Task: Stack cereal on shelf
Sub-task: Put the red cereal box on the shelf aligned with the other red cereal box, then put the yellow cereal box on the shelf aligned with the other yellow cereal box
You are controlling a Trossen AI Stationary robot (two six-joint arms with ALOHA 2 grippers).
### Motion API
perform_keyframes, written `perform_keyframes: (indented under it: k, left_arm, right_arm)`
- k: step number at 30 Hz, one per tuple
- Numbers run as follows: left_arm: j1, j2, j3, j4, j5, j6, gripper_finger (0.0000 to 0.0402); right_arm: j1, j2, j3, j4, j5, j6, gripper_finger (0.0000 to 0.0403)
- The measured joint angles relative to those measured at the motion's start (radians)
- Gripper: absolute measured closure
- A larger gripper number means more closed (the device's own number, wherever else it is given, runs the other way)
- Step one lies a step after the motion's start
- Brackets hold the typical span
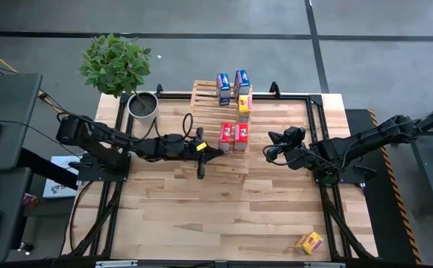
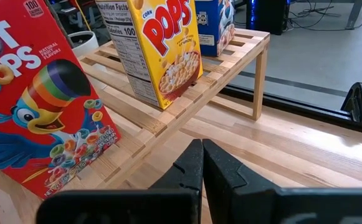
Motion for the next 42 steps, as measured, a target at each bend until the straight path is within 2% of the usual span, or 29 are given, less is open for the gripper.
perform_keyframes:
  k: [4, 6, 8, 12, 15, 18, 20, 24, 27, 29, 32, 35, 39, 42]
  left_arm:
    - [0.004, 0.017, 0.0, 0.029, 0.013, -0.017, 0.0401]
    - [-0.003, -0.008, 0.0, 0.006, 0.054, -0.034, 0.0401]
    - [-0.014, -0.071, 0.0, -0.035, 0.104, -0.039, 0.0401]
    - [-0.04, -0.242, 0.0, -0.193, 0.15, -0.037, 0.0401]
    - [-0.07, -0.371, 0.0, -0.313, 0.149, -0.014, 0.0401]
    - [-0.1, -0.469, -0.028, -0.365, 0.127, -0.012, 0.0401]
    - [-0.112, -0.526, -0.067, -0.359, 0.091, -0.011, 0.0401]
    - [-0.112, -0.613, -0.128, -0.328, 0.007, -0.011, 0.0401]
    - [-0.106, -0.651, -0.153, -0.326, -0.017, -0.011, 0.0401]
    - [-0.1, -0.668, -0.158, -0.331, -0.017, -0.011, 0.0401]
    - [-0.1, -0.671, -0.157, -0.336, -0.017, -0.011, 0.0401]
    - [-0.1, -0.671, -0.157, -0.331, -0.017, -0.011, 0.0401]
    - [-0.1, -0.671, -0.157, -0.331, -0.017, -0.002, 0.0401]
    - [-0.1, -0.671, -0.157, -0.334, -0.017, 0.002, 0.0401]
  right_arm:
    - [0.0, 0.0, 0.0, 0.0, -0.004, 0.001, 0.0402]
    - [0.0, 0.0, 0.0, 0.001, -0.016, 0.001, 0.0402]
    - [0.0, 0.0, 0.0, 0.004, -0.023, -0.005, 0.0402]
    - [0.0, 0.0, 0.0, 0.039, 0.037, -0.095, 0.0402]
    - [0.0, 0.0, 0.0, 0.047, 0.051, -0.184, 0.0402]
    - [-0.005, -0.001, 0.0, 0.087, 0.048, -0.152, 0.0402]
    - [-0.021, -0.001, 0.011, 0.102, -0.014, -0.135, 0.0396]
    - [-0.059, -0.001, 0.065, 0.104, -0.177, -0.147, 0.0348]
    - [-0.073, -0.001, 0.119, 0.075, -0.24, -0.184, 0.0288]
    - [-0.078, -0.001, 0.172, 0.009, -0.319, -0.187, 0.0245]
    - [-0.08, -0.001, 0.265, -0.125, -0.467, -0.063, 0.0188]
    - [-0.076, 0.004, 0.368, -0.339, -0.654, 0.198, 0.0152]
    - [0.012, 0.057, 0.475, -0.594, -0.831, 0.593, 0.014]
    - [0.112, 0.127, 0.529, -0.698, -0.955, 0.836, 0.0139]
